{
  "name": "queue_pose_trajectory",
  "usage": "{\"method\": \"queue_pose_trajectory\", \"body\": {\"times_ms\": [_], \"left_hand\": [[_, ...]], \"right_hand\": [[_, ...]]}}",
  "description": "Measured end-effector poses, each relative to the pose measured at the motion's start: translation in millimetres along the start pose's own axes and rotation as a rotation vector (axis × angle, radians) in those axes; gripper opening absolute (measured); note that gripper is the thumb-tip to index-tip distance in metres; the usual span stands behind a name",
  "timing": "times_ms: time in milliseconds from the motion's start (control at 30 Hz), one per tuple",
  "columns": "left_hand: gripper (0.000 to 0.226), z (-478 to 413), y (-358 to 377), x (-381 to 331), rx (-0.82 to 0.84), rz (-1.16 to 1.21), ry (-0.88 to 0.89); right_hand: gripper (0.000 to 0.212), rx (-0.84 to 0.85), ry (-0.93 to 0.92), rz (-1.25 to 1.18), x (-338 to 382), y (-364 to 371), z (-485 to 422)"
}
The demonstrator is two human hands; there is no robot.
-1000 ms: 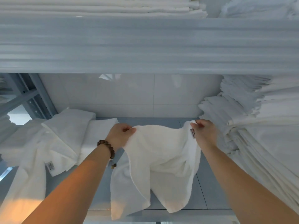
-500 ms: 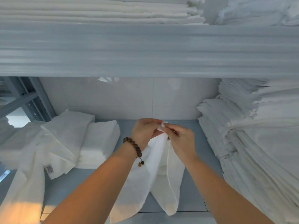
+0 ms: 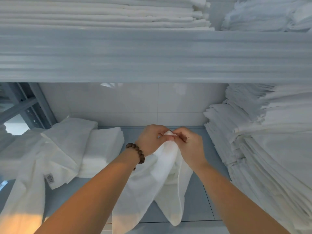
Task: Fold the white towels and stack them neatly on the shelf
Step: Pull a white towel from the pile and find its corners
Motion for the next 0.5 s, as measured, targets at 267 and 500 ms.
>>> {"method": "queue_pose_trajectory", "body": {"times_ms": [267, 500], "left_hand": [[0.016, -0.3, -6.8, -6.9, -0.219, -0.103, 0.004], [0.03, -13.9, -23.6, -25.7, -0.388, -0.117, -0.053]], "right_hand": [[0.022, -0.13, 0.032, 0.053, -2.9, -1.3, 14.3], [0.023, -0.358, 0.08, 0.196, -13.6, -3.6, 48.8]]}}
Point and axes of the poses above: each hand's wrist, its own z-axis away from the middle knuckle, its own y-axis out of the palm, x = y × z, the point moved 5 cm from there along -z, towards the middle knuckle, and after that the axes turned 15 degrees about y, right-handed, at the moved point
